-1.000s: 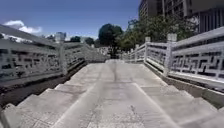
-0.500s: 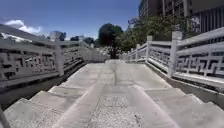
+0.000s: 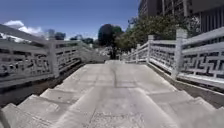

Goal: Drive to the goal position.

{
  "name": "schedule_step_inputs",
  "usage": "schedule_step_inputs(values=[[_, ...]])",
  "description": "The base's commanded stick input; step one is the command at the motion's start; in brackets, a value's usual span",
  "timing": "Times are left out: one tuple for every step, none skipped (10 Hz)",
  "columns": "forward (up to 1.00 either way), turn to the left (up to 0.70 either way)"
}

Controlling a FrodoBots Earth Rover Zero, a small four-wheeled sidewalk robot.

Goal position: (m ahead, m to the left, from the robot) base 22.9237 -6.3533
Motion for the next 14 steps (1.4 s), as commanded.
schedule_step_inputs(values=[[0.45,0.00],[0.45,0.00],[0.45,0.00],[0.45,0.00],[0.45,0.00],[0.45,0.00],[0.45,0.00],[0.45,0.00],[0.45,0.00],[0.45,0.00],[0.45,0.00],[0.45,0.00],[0.45,0.00],[0.45,0.00]])
